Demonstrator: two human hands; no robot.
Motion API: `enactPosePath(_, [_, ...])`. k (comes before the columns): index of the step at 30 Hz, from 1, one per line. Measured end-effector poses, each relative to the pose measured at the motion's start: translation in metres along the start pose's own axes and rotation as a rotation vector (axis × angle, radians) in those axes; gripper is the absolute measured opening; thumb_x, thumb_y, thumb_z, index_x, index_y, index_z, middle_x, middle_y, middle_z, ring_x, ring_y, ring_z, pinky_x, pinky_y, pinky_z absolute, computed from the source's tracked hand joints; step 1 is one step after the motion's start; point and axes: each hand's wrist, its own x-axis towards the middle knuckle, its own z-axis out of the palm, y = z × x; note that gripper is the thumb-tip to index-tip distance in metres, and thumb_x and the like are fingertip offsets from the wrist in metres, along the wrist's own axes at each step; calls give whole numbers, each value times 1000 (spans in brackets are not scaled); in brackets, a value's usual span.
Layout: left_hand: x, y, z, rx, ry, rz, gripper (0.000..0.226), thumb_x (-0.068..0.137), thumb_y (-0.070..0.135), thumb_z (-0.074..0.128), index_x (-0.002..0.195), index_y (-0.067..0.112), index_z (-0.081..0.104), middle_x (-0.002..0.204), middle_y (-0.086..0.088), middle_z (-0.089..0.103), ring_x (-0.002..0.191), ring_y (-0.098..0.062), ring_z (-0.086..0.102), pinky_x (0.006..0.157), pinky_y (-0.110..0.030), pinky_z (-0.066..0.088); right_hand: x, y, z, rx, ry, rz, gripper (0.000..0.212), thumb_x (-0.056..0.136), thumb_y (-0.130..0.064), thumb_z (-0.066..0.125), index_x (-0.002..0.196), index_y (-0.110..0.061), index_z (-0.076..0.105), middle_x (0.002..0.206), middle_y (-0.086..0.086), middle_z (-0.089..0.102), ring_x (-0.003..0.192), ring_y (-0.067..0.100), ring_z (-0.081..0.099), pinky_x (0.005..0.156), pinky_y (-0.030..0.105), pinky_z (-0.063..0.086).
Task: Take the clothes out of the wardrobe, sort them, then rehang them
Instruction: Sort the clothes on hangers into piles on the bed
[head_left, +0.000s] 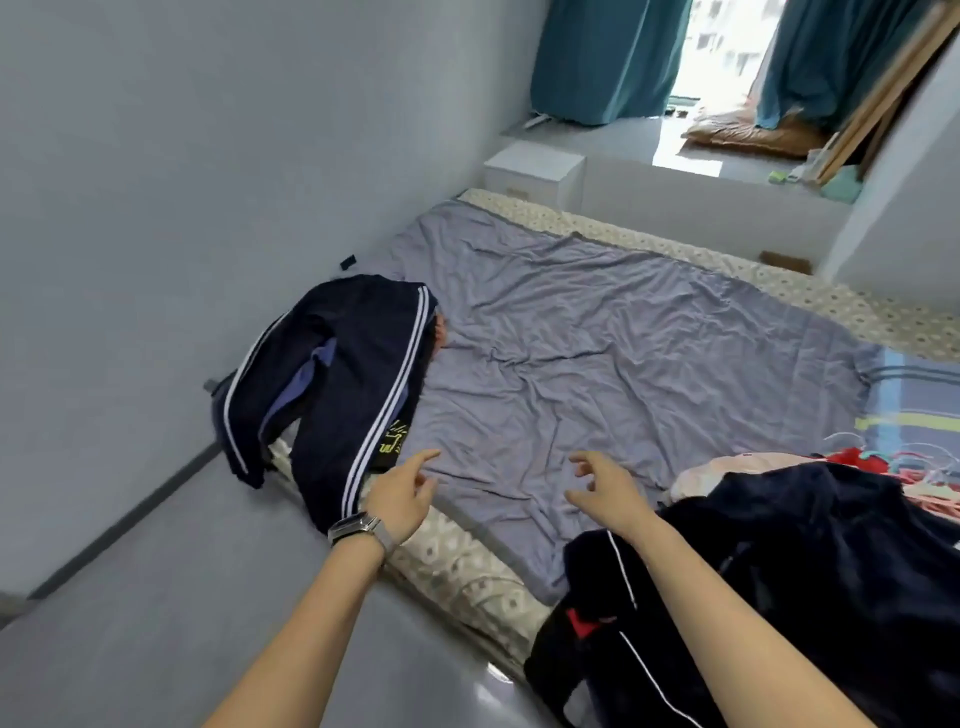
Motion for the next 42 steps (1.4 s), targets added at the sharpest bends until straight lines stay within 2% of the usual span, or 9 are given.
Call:
enactPosePath(6, [-7, -124, -86, -52, 77, -161, 43, 93, 20, 50, 135, 17, 43, 97, -3, 64, 92, -20, 60, 83, -31, 47, 48, -112, 108, -60, -116, -25, 47, 91, -23, 61, 134, -8, 47, 126, 11, 54, 113, 25, 54, 87, 26, 40])
enactPosePath(13, [54, -204, -140, -80, 95, -213, 44, 92, 20, 52, 135, 14, 44, 105, -2, 59, 101, -18, 57, 92, -29, 44, 130, -192, 149, -86, -80, -22, 44, 89, -16, 61, 129, -5, 49, 122, 12, 58, 100, 22, 55, 79, 20, 33])
enactPosePath(15, [83, -219, -155, -90, 83, -212, 43, 92, 22, 51, 135, 18, 44, 105, 0, 59, 97, -15, 57, 89, -28, 46, 163, -212, 159, -74, -67, -20, 43, 88, -15, 61, 128, -6, 50, 120, 11, 58, 97, 17, 52, 81, 20, 35])
enactPosePath(20, [167, -262, -198, -58, 77, -199, 43, 91, 25, 52, 134, 22, 45, 102, 5, 58, 88, -12, 59, 85, -33, 50, 251, -262, 185, -44, -52, -2, 42, 87, -14, 60, 127, -6, 51, 120, 12, 58, 109, 24, 56, 89, 29, 42])
enactPosePath(25, [238, -286, -239, -52, 49, -187, 41, 92, 24, 51, 132, 21, 46, 98, 6, 55, 80, -10, 55, 79, -25, 47, 317, -313, 180, -61, -41, 9, 41, 86, -14, 60, 126, -8, 50, 115, 10, 60, 95, 21, 56, 77, 28, 42])
enactPosePath(28, [285, -292, -255, -30, 24, -159, 41, 91, 25, 52, 132, 20, 46, 99, 5, 50, 83, -12, 54, 84, -29, 47, 353, -333, 168, -69, -10, 23, 47, 83, -18, 64, 127, -10, 49, 116, 8, 59, 90, 16, 53, 77, 24, 40])
enactPosePath(34, [401, -315, -284, 12, -65, -72, 41, 92, 25, 51, 132, 20, 45, 102, 5, 51, 79, -11, 53, 77, -24, 44, 420, -357, 177, -48, 39, 87, 51, 81, -22, 67, 128, -12, 50, 118, 6, 58, 92, 13, 52, 80, 23, 40])
enactPosePath(39, [508, -346, -313, 53, -165, 17, 42, 93, 25, 50, 134, 20, 43, 117, 0, 54, 96, -15, 58, 86, -26, 46, 495, -389, 193, 16, 125, 205, 50, 79, -25, 68, 126, -14, 53, 120, 5, 59, 106, 18, 57, 85, 23, 41])
enactPosePath(42, [565, -374, -326, 68, -190, 52, 38, 93, 23, 49, 131, 22, 46, 112, 4, 54, 93, -12, 56, 87, -23, 45, 547, -416, 203, 16, 146, 250, 50, 77, -23, 68, 124, -11, 55, 120, 7, 60, 111, 19, 57, 93, 27, 42])
